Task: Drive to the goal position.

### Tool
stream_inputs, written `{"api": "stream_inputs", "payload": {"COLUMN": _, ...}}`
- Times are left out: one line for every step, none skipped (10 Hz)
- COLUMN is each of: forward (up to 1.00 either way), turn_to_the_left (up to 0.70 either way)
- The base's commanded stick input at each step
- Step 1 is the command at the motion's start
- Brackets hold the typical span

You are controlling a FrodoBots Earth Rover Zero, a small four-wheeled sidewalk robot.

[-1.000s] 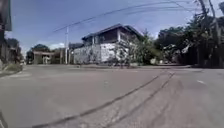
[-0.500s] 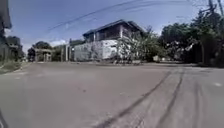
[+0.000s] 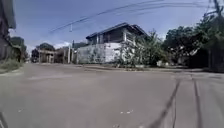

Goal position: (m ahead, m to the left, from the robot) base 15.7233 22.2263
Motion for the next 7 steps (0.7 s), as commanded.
{"api": "stream_inputs", "payload": {"forward": 1.0, "turn_to_the_left": 0.0}}
{"api": "stream_inputs", "payload": {"forward": 1.0, "turn_to_the_left": 0.0}}
{"api": "stream_inputs", "payload": {"forward": 1.0, "turn_to_the_left": 0.0}}
{"api": "stream_inputs", "payload": {"forward": 1.0, "turn_to_the_left": 0.0}}
{"api": "stream_inputs", "payload": {"forward": 1.0, "turn_to_the_left": 0.0}}
{"api": "stream_inputs", "payload": {"forward": 1.0, "turn_to_the_left": 0.0}}
{"api": "stream_inputs", "payload": {"forward": 1.0, "turn_to_the_left": 0.0}}
